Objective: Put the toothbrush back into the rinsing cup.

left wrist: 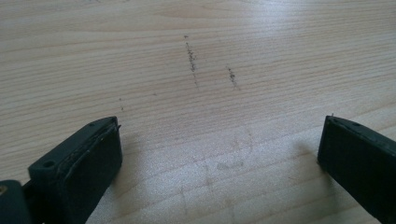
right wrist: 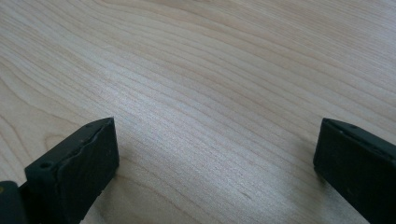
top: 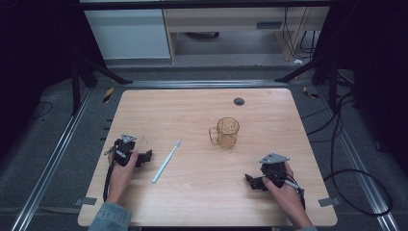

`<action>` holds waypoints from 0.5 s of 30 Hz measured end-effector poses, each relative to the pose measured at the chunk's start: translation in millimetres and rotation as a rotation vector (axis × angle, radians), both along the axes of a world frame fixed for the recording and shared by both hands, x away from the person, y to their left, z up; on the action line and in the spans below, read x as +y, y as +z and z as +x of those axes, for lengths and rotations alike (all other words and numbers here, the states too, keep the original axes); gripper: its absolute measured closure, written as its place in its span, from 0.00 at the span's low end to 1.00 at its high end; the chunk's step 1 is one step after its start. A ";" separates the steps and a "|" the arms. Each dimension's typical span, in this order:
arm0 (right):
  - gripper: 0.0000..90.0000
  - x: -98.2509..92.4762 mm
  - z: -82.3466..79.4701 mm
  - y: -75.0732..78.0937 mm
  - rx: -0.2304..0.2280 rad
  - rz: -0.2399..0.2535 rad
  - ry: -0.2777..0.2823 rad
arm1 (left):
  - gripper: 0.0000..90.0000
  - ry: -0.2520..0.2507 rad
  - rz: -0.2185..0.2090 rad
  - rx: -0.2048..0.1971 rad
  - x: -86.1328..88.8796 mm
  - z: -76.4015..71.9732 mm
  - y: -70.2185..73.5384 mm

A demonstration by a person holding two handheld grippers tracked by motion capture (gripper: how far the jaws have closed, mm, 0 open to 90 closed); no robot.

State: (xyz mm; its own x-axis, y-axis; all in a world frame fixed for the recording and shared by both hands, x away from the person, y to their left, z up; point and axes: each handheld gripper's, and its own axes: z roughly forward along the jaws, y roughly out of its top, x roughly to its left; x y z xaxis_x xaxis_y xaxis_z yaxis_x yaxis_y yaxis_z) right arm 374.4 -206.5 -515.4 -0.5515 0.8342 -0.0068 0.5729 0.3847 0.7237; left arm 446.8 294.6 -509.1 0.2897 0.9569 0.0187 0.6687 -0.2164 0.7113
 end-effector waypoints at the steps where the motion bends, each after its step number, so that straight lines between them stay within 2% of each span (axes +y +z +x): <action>1: 0.00 0.0 0.0 0.0 0.000 0.000 0.000 | 0.00 0.000 0.000 0.000 0.0 0.0 0.0; 3: 0.00 0.1 0.0 0.0 0.000 0.000 0.000 | 0.00 -0.006 -0.001 0.000 0.5 -0.1 0.0; 5: 0.00 0.1 0.0 0.0 0.000 0.001 -0.001 | 0.00 -0.032 -0.002 -0.007 1.4 -1.0 0.3; 6: 0.00 0.1 0.0 0.0 0.000 0.001 -0.001 | 0.05 -0.048 -0.006 -0.027 2.4 -3.7 1.7; 7: 0.00 0.1 0.0 0.0 0.000 0.001 -0.001 | 0.04 -0.048 -0.006 -0.027 2.4 -3.7 1.7; 8: 0.00 0.0 0.0 0.0 -0.001 0.001 0.001 | 0.03 -0.054 0.003 -0.072 2.5 -10.5 6.9; 9: 0.00 0.3 -0.5 0.6 0.010 0.009 -0.003 | 0.04 -0.062 0.011 -0.094 1.9 -14.4 10.3; 10: 0.00 0.3 -0.5 0.6 0.010 0.009 -0.003 | 0.05 -0.062 0.011 -0.094 1.9 -14.4 10.3; 12: 0.00 -0.2 0.3 -0.3 -0.006 -0.004 0.003 | 0.05 -0.084 -0.013 -0.097 -0.5 -23.4 21.8; 13: 0.00 -0.2 0.3 -0.3 -0.006 -0.004 0.003 | 0.05 -0.084 -0.013 -0.097 -0.5 -23.4 21.8; 14: 0.00 0.1 0.0 0.0 0.000 0.000 -0.001 | 0.05 -0.101 -0.008 -0.096 -3.1 -26.4 28.5; 15: 0.00 0.4 -0.5 0.6 0.010 0.010 -0.004 | 0.05 -0.119 0.014 -0.091 -6.0 -29.0 34.8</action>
